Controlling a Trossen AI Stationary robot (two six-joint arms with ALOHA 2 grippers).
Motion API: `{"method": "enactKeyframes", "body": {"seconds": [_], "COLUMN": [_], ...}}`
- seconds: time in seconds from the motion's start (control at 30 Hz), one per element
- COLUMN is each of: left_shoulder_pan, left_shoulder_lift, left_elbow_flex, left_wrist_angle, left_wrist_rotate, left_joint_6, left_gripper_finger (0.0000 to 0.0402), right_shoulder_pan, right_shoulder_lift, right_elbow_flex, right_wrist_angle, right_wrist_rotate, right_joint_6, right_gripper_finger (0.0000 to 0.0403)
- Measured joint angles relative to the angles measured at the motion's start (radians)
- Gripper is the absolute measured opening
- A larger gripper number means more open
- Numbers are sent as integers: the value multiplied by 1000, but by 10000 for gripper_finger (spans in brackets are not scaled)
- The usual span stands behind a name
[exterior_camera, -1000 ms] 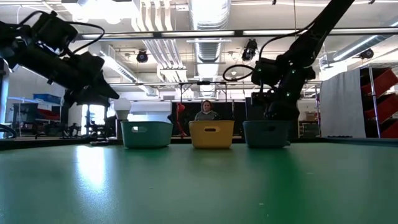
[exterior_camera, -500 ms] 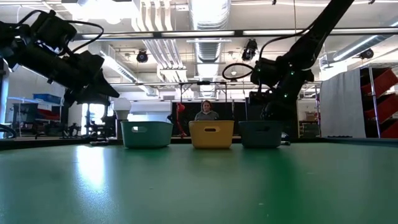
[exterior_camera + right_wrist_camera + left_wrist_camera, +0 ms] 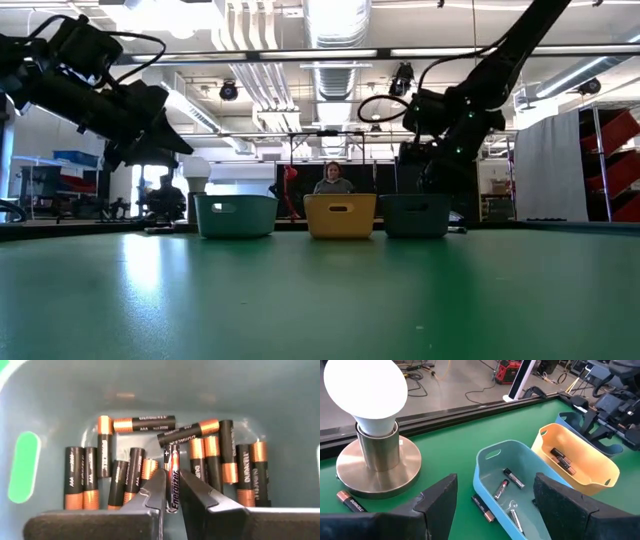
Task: Sort batteries
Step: Put the silver battery into the green bin
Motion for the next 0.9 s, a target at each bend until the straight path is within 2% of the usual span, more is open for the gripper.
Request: {"method": "enactKeyframes", "body": {"seconds": [0.5, 0.67, 0.9], "left_shoulder_pan": [0, 0, -1], "left_shoulder_lift": [-3, 2, 29], "left_elbow_flex": [0, 0, 0], "left_wrist_angle": [0, 4, 6], "left_wrist_rotate": [18, 122, 141], "left_joint_6": [8, 39, 166], "left_gripper_finger": [240, 240, 240], "right_shoulder_pan": [2, 20, 78], "right_shoulder_lift": [-31, -57, -63], "right_elbow_flex": [26, 93, 241], "right_wrist_angle": [1, -51, -146], "right_wrist_rotate": [-1, 10, 10], "right_joint_6": [2, -16, -33], "right_gripper_finger": [34, 34, 34]}}
